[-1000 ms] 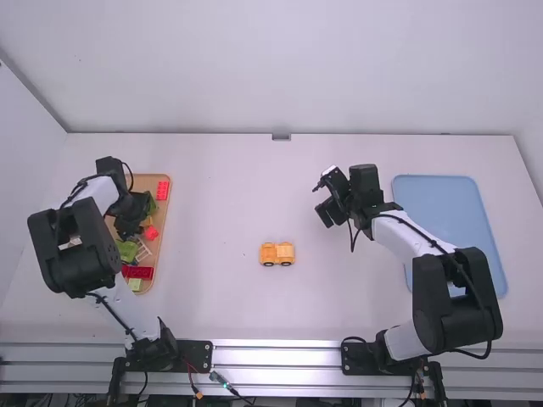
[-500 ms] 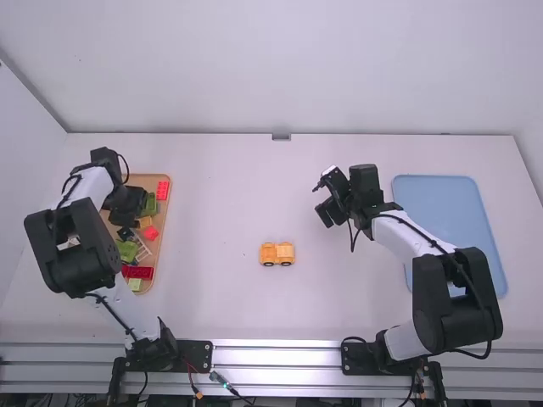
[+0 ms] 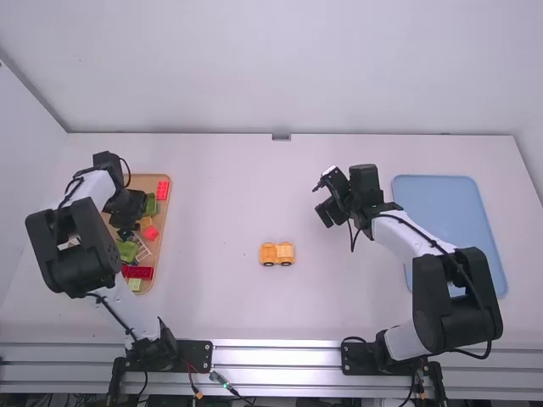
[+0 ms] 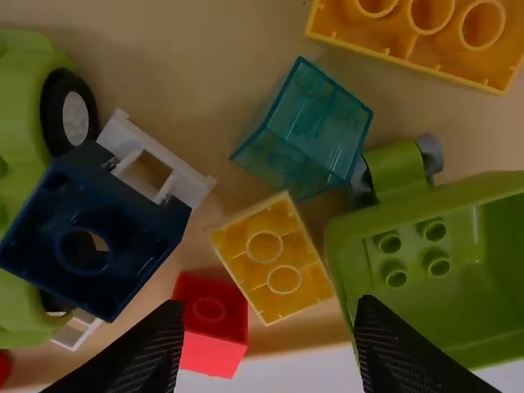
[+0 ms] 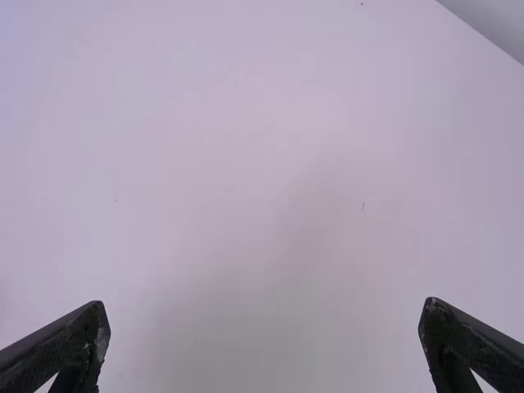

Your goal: Assemble lego blocks to make yellow taxi

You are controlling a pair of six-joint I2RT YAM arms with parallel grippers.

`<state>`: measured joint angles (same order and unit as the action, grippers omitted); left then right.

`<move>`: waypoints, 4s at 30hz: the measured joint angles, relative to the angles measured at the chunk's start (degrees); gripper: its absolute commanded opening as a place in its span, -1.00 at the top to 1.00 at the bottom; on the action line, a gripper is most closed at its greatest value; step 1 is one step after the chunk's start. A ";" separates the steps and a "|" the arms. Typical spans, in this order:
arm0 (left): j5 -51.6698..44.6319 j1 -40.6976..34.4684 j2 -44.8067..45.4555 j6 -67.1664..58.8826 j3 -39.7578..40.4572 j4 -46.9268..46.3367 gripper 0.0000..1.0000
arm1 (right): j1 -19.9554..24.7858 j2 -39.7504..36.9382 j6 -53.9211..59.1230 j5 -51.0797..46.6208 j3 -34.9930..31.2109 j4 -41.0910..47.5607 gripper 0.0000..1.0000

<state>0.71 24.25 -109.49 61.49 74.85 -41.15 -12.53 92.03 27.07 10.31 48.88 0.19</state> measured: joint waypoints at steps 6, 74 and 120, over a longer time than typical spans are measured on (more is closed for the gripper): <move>0.00 0.00 0.00 0.02 -2.01 2.97 -0.07 | 0.00 0.00 0.07 -0.02 0.00 0.04 -0.98; 0.37 0.00 0.00 0.09 -7.41 9.42 0.00 | 0.00 0.00 0.09 -0.02 0.00 0.42 -0.98; -0.44 0.00 0.00 -12.72 -4.13 5.11 -0.09 | 0.00 0.00 -0.11 -0.17 0.00 0.44 -0.98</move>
<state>0.27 24.25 -109.49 48.77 70.72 -36.03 -12.53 92.03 26.96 10.13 48.88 0.62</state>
